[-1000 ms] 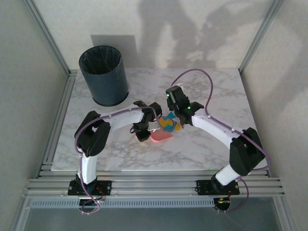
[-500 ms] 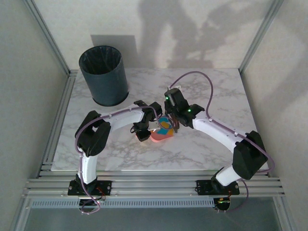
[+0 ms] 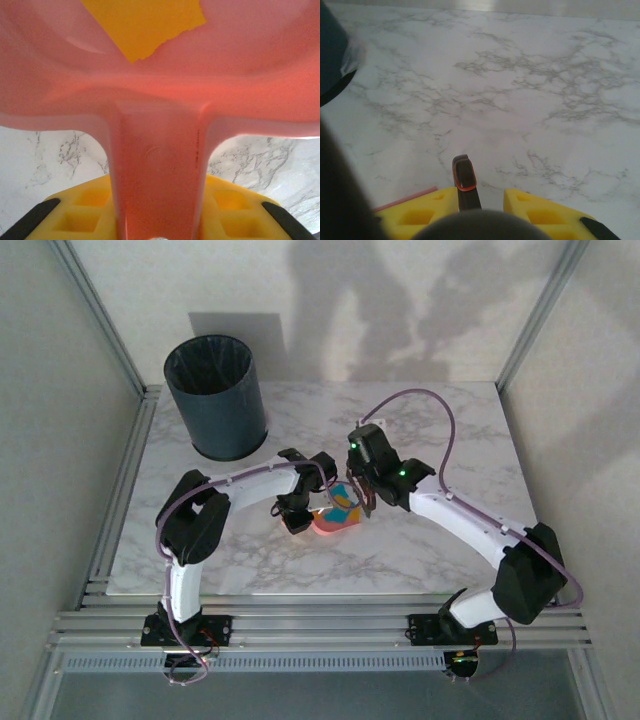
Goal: Sweep away the paper scraps from the table
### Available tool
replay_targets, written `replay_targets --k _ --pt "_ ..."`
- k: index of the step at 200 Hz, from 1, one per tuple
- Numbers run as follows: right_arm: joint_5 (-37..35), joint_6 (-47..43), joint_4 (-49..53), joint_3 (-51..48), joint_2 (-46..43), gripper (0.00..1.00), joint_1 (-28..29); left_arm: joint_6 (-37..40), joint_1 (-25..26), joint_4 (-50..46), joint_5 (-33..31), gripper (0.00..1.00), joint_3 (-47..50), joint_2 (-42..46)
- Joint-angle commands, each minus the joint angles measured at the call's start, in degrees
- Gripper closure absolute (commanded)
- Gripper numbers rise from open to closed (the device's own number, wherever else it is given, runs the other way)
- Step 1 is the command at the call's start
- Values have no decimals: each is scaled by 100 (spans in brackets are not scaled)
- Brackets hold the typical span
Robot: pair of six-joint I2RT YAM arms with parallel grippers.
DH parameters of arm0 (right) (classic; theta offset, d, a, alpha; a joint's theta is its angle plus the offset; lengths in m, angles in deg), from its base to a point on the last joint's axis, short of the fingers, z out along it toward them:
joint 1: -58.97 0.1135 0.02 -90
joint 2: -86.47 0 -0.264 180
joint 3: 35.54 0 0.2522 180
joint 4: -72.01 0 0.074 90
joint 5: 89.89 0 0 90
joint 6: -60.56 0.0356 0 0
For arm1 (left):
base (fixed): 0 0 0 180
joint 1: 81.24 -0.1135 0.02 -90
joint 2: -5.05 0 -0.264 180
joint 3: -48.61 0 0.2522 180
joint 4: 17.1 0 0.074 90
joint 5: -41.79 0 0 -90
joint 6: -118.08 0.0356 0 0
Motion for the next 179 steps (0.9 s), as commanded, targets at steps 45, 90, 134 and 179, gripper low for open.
replay_targets --k 45,90,134,179 --pt "-1313 1331 668 -191 -49 100 249 -55 -47 -237 -65 99 -132 -142" --pt "-1579 1747 508 -350 56 100 502 -32 -43 -233 -71 98 -125 -118" --pt "-1247 1745 288 -319 203 100 544 -34 -43 -228 -78 98 -125 -131" --pt "-733 1398 -252 -421 136 100 543 -29 -45 -228 -70 97 -124 -153"
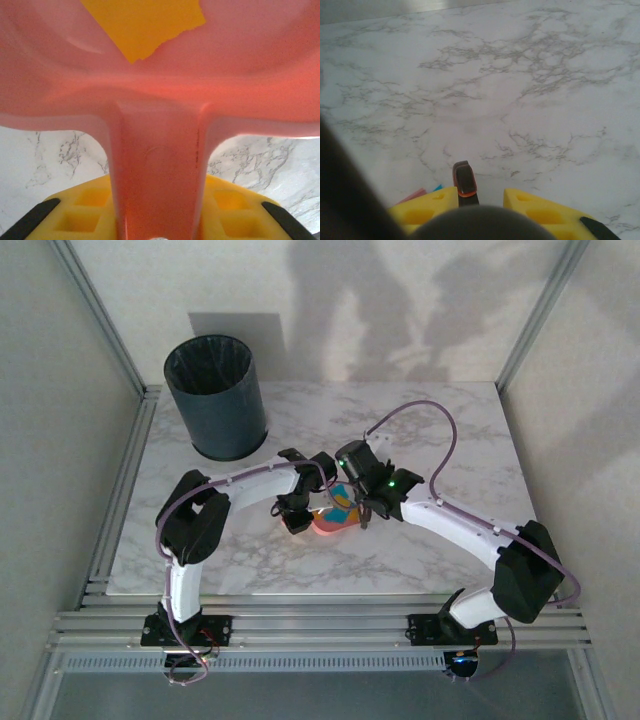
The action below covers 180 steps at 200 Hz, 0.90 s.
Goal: Sweep away the paper scraps from the table
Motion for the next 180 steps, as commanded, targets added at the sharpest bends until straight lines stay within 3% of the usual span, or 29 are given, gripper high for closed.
replay_targets --k 1,84,180 --pt "338 -109 -385 -121 40 100 56 -28 -44 -228 -70 97 -124 -153" --pt "-322 -306 -2 -75 -135 100 32 -25 -43 -220 -86 97 -116 -136" --pt "890 -1818 -1215 -117 38 100 -559 -4 -48 -211 -70 97 -97 -137"
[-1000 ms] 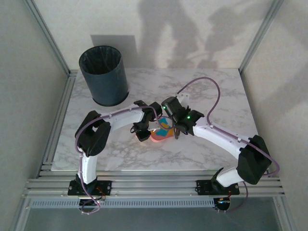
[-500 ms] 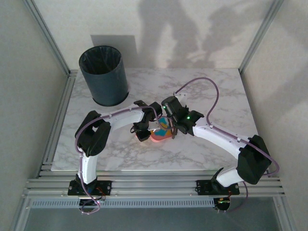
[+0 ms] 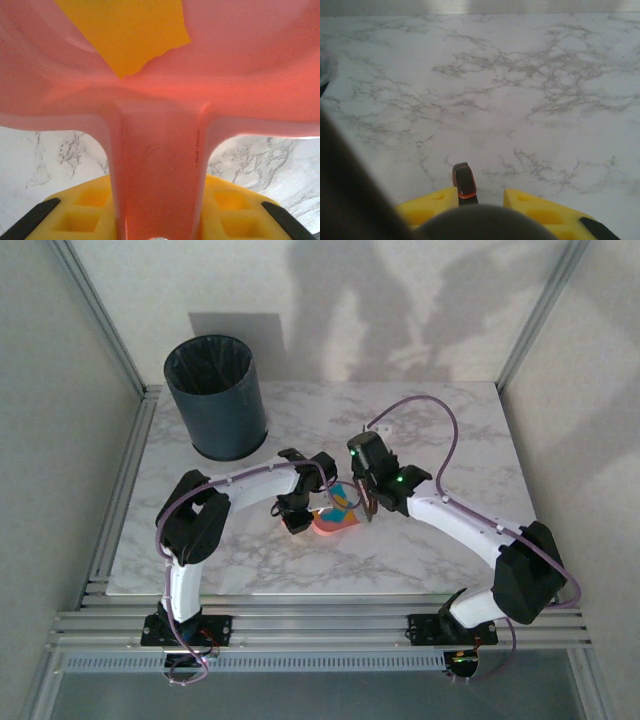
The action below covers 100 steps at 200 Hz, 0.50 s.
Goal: Sweep away the paper scraps from the table
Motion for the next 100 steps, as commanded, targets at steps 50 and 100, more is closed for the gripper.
replay_targets --k 50,100 --pt "472 -868 -708 246 483 100 -60 -11 -44 -220 -65 97 -102 -136" --pt "720 -795 -613 280 557 100 31 -5 -48 -215 -78 97 -114 -134"
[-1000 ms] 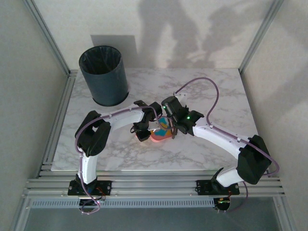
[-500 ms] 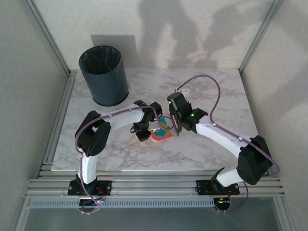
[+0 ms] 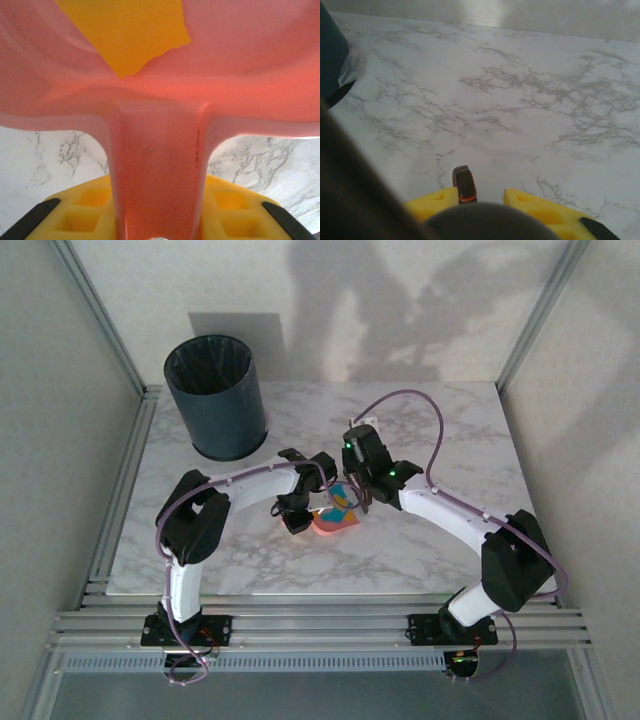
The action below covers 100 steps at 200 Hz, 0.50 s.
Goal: Sweep away the paper scraps from the table
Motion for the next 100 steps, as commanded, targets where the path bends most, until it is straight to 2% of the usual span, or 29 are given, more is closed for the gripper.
replay_targets --k 1,100 --pt "248 -27 46 105 94 100 86 -8 -45 -213 -78 97 -115 -131" --pt "802 451 272 54 -164 100 150 -7 -43 -232 -94 96 -149 -155"
